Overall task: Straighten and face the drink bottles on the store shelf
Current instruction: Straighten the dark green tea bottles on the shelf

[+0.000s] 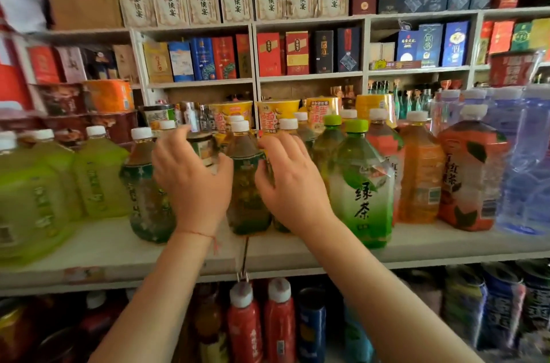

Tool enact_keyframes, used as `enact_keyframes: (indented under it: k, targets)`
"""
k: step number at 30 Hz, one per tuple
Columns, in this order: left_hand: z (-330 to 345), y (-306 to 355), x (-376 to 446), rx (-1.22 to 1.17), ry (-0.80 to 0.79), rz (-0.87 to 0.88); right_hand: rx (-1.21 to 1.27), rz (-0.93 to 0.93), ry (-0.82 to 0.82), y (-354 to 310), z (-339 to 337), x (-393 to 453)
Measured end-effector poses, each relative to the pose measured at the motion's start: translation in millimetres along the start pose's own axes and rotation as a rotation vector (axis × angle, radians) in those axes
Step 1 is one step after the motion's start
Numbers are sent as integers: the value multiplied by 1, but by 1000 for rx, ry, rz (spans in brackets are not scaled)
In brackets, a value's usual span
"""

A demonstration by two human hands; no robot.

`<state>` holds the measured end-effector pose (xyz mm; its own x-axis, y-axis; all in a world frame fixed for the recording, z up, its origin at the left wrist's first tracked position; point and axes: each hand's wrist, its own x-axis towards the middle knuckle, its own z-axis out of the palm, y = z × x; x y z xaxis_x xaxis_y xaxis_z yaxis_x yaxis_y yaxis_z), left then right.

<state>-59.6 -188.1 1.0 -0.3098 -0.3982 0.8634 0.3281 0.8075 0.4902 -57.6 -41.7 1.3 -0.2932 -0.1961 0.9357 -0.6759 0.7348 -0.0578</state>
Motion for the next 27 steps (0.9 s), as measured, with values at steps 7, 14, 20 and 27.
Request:
enact_keyframes:
  k: [7, 14, 20, 27]
  targets:
    - [-37, -80, 37, 104, -230, -251, -325, 356, -252, -23, 59, 27]
    - [-45, -133, 60, -122, -565, -316, -101, 465, -268, -53, 88, 54]
    - [-54, -153, 70, -273, -659, -301, 36, 331, -299, -86, 106, 64]
    - [-86, -174, 92, -318, -746, -342, 471, 540, -263, -93, 116, 77]
